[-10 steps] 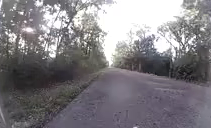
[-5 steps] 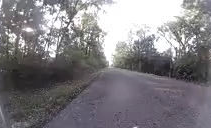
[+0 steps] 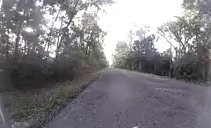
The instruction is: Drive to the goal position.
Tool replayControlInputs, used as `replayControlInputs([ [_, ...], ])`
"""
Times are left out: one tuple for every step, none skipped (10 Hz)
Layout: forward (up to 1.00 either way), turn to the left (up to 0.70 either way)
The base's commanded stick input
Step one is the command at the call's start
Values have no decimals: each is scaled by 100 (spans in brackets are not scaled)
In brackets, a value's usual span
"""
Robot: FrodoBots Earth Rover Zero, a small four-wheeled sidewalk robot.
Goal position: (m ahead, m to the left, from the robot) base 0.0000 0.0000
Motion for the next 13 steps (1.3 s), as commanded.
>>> replayControlInputs([
  [5,0],
  [5,0],
  [5,0],
  [5,0],
  [5,0],
  [5,0],
  [5,0],
  [5,0],
  [5,0],
  [5,0],
  [5,0],
  [5,0],
  [5,0],
])
